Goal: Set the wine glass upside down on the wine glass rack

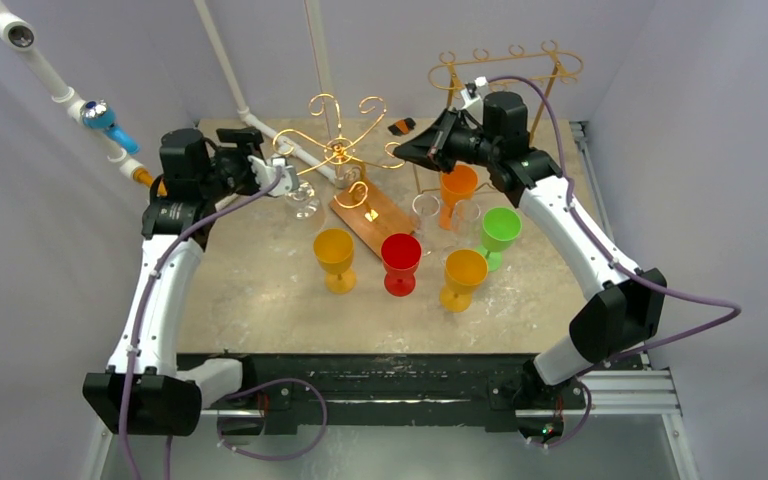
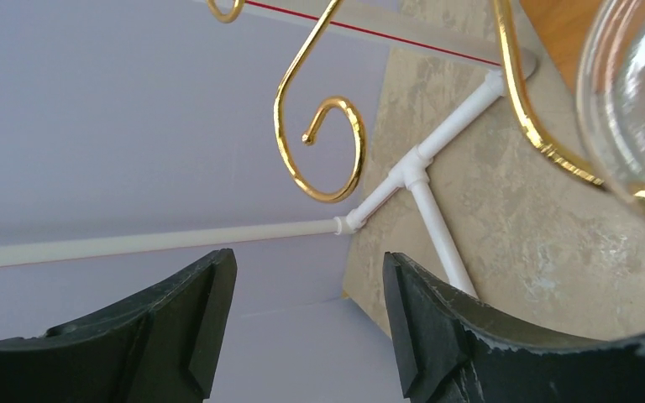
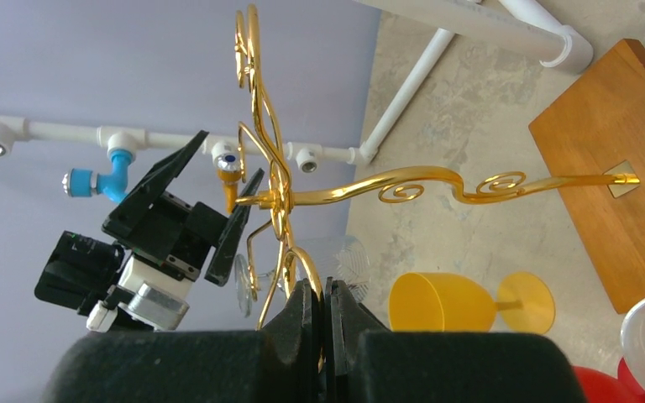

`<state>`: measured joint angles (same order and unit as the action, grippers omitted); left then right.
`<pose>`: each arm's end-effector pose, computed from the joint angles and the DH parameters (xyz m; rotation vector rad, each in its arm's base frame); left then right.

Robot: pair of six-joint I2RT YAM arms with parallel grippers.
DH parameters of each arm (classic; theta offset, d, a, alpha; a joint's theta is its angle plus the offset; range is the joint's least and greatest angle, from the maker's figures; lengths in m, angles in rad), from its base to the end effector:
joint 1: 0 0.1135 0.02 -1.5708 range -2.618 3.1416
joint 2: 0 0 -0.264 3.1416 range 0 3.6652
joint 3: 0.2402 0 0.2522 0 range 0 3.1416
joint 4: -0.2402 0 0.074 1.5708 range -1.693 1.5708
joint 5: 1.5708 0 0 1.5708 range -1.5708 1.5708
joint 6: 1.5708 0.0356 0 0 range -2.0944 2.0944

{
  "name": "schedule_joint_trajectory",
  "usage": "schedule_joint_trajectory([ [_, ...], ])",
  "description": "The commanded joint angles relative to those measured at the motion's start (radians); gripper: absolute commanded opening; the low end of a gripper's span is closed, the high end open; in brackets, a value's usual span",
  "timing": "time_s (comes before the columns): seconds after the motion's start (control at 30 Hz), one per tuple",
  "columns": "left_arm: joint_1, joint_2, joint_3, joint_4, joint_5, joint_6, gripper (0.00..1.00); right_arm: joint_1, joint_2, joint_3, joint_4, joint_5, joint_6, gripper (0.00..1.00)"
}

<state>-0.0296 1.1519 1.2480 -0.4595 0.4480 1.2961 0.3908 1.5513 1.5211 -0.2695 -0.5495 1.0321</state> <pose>0.2493 -0.0228 0.4002 1.4018 1.3115 0.4256 0.3269 0.1548 0.3992 0.2435 2.0962 1.4363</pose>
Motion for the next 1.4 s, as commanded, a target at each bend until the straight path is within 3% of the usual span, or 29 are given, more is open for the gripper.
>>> schedule_joint_trajectory([
  [0.0,0.076,0.011,-0.002,0.143,0.235,0.035,0.68,-0.016,0.073,-0.05,-0.074,0.084,-0.042,0.0],
  [0.3,0.133,0.079,0.027,0.108,0.487,0.088,0.61,-0.038,0.11,-0.021,-0.077,0.033,-0.058,0.0],
  [0.5,0.132,0.098,0.0,0.288,0.551,-0.094,0.6,-0.038,0.122,-0.023,-0.063,0.025,-0.053,0.0],
  [0.63,0.126,0.107,-0.01,0.318,0.565,-0.123,0.56,-0.037,0.132,-0.024,-0.056,0.012,-0.044,0.0],
  [0.83,0.085,0.121,0.026,0.161,0.557,-0.02,0.33,-0.038,0.145,-0.022,-0.046,-0.008,-0.033,0.0],
  [1.0,0.069,0.157,0.051,0.096,0.538,0.023,0.33,-0.037,0.14,-0.033,-0.047,-0.004,-0.035,0.0],
  [1.2,0.043,0.142,0.033,0.219,0.541,-0.078,0.32,-0.038,0.14,-0.037,-0.046,-0.001,-0.038,0.0],
  [1.37,0.01,0.138,0.069,0.19,0.543,-0.093,0.3,-0.036,0.161,-0.019,-0.052,-0.017,-0.034,0.0],
])
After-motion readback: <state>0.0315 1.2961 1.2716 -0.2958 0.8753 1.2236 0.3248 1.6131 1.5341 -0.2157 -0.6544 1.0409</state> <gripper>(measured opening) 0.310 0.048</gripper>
